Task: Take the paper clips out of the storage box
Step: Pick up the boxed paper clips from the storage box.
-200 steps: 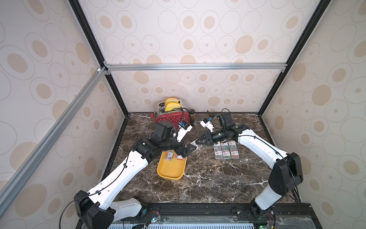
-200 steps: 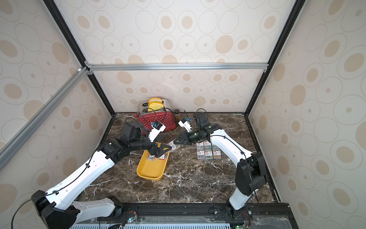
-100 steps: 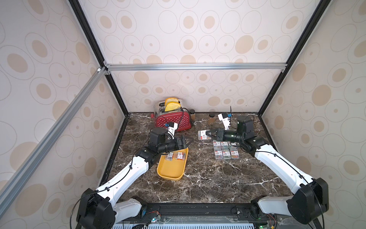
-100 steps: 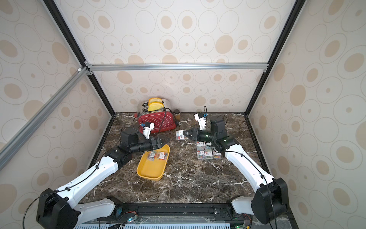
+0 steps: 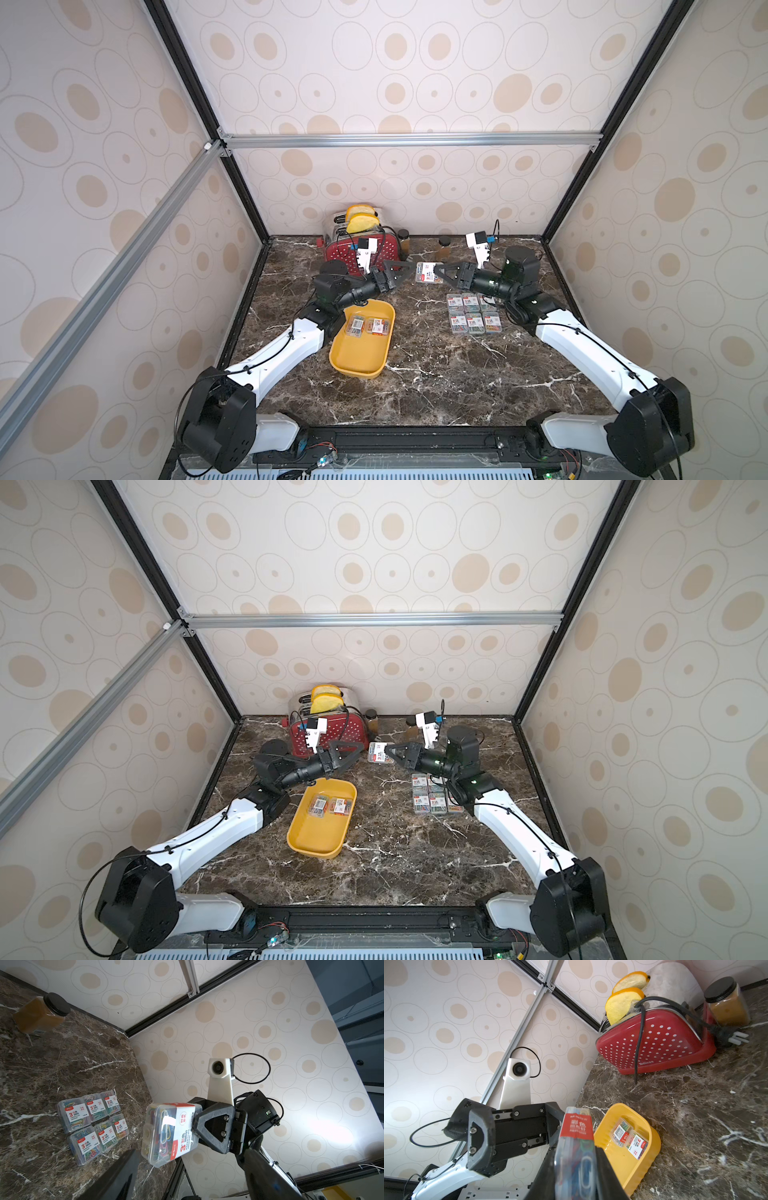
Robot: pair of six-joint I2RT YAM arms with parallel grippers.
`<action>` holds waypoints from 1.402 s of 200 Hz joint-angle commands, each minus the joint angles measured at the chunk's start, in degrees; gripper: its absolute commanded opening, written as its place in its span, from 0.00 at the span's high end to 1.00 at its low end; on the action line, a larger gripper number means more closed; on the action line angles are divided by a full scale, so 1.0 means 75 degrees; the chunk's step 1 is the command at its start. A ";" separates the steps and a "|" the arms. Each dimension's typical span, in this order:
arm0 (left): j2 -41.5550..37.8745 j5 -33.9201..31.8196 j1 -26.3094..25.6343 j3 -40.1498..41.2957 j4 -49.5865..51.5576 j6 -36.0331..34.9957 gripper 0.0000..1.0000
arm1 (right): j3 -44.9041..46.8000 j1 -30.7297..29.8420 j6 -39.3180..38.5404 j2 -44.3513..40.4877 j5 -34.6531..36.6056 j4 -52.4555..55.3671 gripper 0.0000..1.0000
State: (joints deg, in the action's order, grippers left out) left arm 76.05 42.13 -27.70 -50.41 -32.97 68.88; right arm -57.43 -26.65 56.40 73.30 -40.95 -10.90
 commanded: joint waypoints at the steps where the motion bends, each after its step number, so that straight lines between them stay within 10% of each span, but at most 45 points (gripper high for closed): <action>1: 0.0065 0.0184 -0.0020 0.0127 -0.0596 0.0164 0.18 | 0.0138 0.0048 0.0390 -0.0039 -0.0226 -0.0741 0.78; 128: 0.1699 0.0419 -0.0228 0.0495 -0.2759 0.0894 0.26 | 0.1274 0.0243 0.1860 0.1010 -0.0880 -0.3204 0.78; 280: 0.2106 0.0441 -0.0220 0.0196 -0.2904 0.0831 0.82 | 0.1365 0.0274 0.1546 0.1379 -0.1466 -0.2835 0.70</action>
State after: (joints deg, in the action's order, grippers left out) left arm 91.79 44.27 -28.95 -46.11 -52.18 76.79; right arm -47.48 -24.32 71.75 84.14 -50.13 -36.47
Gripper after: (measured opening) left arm 0.300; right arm 0.280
